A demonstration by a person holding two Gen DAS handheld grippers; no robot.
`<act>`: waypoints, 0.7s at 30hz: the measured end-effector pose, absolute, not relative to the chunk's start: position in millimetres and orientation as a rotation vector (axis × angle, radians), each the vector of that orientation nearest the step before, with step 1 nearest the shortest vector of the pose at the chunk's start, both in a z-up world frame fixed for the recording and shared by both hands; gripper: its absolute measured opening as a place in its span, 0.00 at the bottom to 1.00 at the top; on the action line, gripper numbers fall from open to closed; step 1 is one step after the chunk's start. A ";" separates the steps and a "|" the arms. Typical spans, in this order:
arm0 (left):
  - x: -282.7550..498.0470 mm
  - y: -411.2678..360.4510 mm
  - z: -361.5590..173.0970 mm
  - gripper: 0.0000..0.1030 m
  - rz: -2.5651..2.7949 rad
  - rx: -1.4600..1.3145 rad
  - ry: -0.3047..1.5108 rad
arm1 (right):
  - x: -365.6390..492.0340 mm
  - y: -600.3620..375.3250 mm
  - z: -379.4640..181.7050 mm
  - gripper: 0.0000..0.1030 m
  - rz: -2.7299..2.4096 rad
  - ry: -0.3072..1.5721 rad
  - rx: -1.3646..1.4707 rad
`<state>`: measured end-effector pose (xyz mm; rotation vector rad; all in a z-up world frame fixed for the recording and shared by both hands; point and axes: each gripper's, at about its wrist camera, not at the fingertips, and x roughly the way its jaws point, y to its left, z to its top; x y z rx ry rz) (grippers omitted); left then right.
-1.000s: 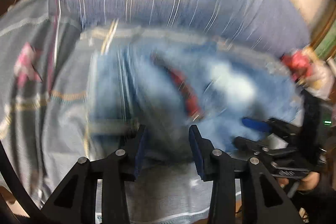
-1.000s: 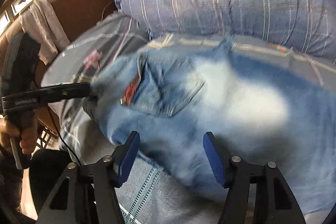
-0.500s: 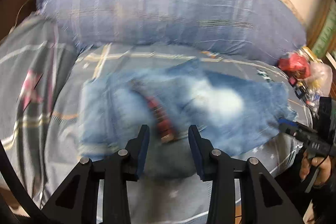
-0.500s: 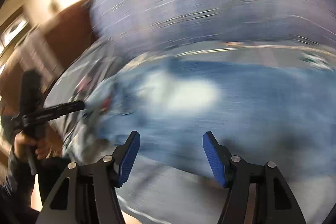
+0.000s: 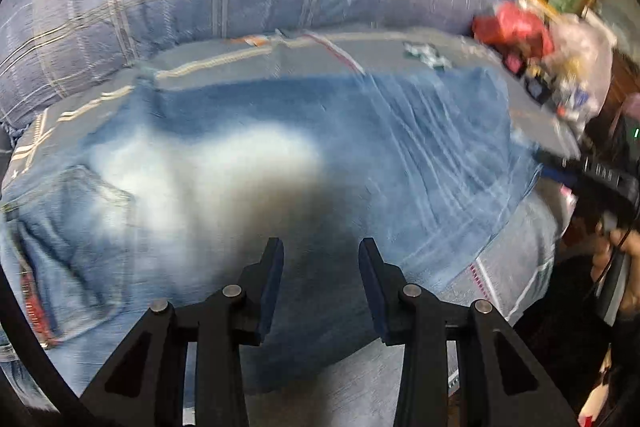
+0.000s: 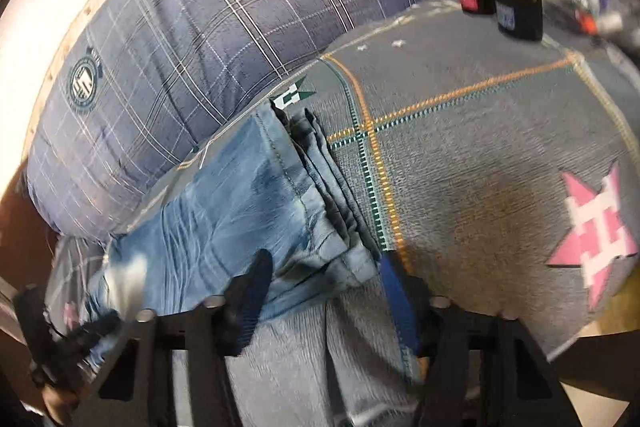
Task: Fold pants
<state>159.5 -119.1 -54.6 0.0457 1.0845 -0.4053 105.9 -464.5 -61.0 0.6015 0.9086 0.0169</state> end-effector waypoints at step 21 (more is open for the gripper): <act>181.7 -126.7 -37.9 0.39 -0.458 0.009 1.065 | 92.5 -464.8 -29.8 0.73 -0.095 0.795 0.396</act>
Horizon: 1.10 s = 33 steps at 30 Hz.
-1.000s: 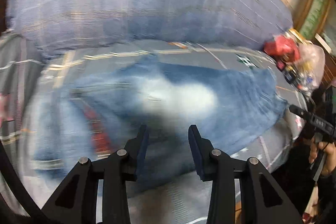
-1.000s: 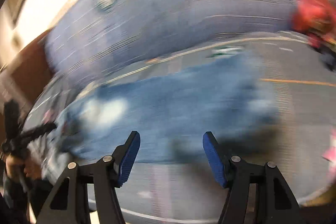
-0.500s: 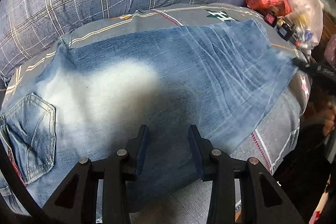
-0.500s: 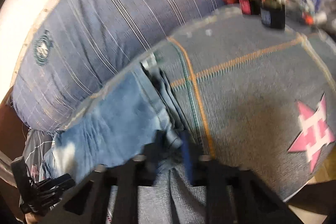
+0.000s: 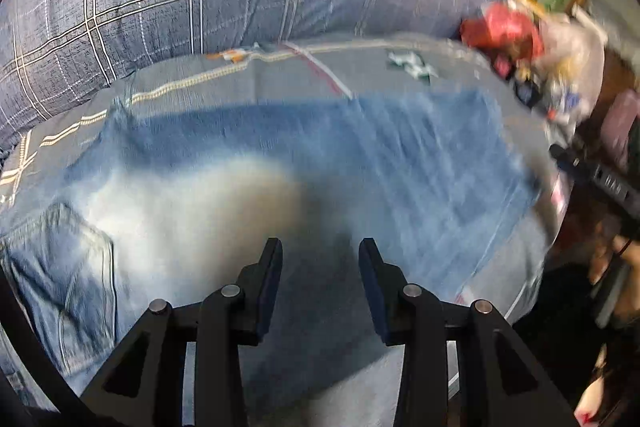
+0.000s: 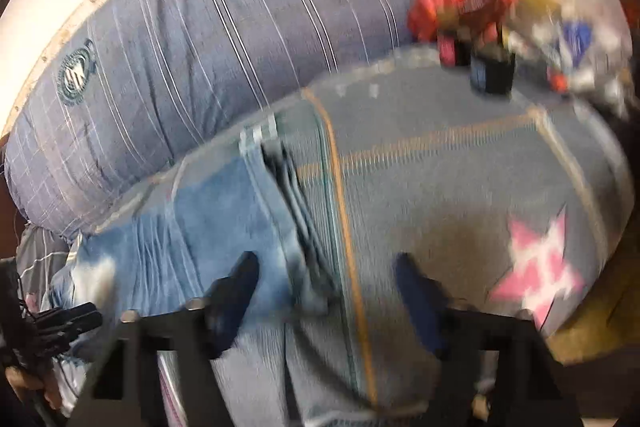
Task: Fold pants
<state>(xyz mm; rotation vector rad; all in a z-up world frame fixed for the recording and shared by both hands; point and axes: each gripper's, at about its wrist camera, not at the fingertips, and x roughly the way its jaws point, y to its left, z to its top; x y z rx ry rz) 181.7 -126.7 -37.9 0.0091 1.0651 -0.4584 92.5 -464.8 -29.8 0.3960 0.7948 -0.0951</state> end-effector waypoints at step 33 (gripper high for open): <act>187.9 -130.0 -31.8 0.39 -0.403 0.004 0.960 | 152.3 -459.7 -30.5 0.59 0.092 0.824 0.350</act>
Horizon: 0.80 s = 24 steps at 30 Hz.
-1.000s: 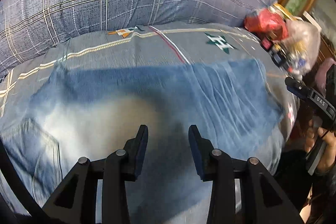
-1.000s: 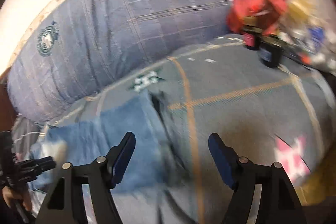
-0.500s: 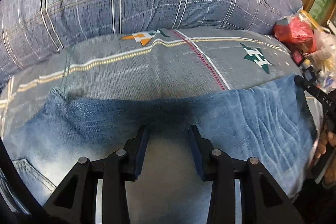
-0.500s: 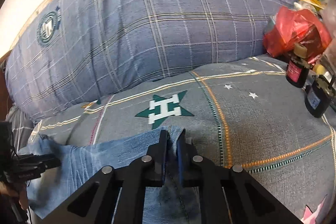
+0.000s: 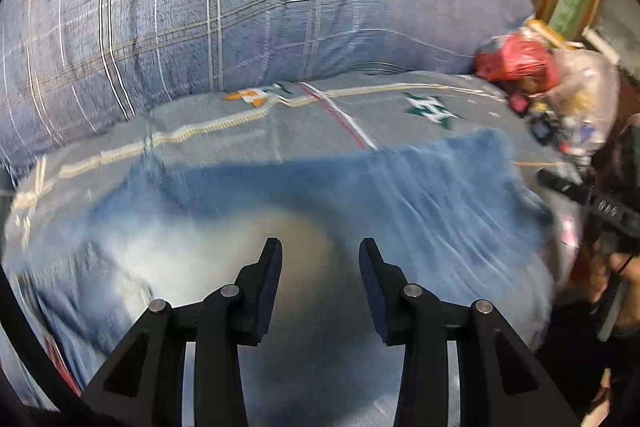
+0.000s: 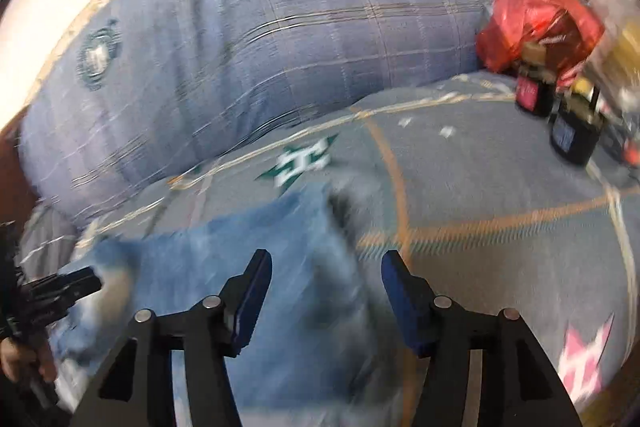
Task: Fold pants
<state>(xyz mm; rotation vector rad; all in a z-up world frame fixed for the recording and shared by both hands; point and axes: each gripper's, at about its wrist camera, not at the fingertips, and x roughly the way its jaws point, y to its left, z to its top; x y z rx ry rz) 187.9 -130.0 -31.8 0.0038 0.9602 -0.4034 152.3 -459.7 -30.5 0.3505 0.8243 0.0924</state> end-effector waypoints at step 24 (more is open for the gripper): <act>153.9 -152.3 -69.2 0.48 -0.481 -0.074 1.044 | 89.0 -469.1 -53.4 0.44 0.010 0.885 0.609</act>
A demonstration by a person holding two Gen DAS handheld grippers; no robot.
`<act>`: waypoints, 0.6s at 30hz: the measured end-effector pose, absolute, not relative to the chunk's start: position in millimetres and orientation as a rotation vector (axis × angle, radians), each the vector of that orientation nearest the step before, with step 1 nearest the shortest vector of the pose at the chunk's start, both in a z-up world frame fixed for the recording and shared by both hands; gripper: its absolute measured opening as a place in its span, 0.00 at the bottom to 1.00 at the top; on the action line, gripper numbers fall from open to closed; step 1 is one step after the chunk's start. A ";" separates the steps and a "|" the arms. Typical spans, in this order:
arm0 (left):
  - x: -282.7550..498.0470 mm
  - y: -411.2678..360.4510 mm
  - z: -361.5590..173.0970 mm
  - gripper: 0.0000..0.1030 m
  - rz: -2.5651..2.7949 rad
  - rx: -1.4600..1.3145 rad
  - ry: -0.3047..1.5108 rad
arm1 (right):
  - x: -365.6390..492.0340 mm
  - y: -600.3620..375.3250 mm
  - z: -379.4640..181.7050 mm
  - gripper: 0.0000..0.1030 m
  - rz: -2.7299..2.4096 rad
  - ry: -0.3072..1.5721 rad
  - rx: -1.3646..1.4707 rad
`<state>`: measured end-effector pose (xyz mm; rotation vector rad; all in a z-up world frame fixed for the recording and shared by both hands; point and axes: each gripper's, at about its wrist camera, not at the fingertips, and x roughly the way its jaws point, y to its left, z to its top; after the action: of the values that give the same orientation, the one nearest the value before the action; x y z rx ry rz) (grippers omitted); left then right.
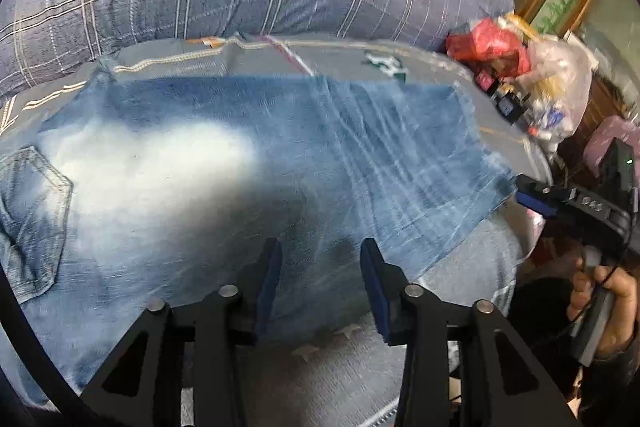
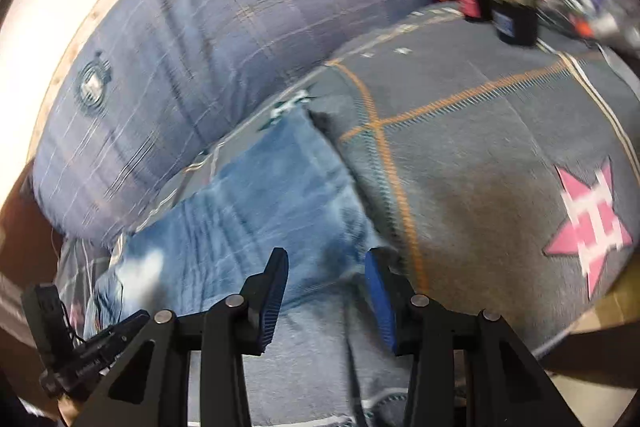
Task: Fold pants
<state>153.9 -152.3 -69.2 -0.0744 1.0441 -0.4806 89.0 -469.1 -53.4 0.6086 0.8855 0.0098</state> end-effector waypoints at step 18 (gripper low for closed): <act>195.2 -236.4 -35.9 0.60 -0.609 -0.045 1.079 | 84.3 -500.9 -103.0 0.54 0.108 0.814 1.008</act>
<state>195.2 -236.4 -35.9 -0.0453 1.0789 -0.6089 84.3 -500.9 -103.0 1.0082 0.8136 0.1079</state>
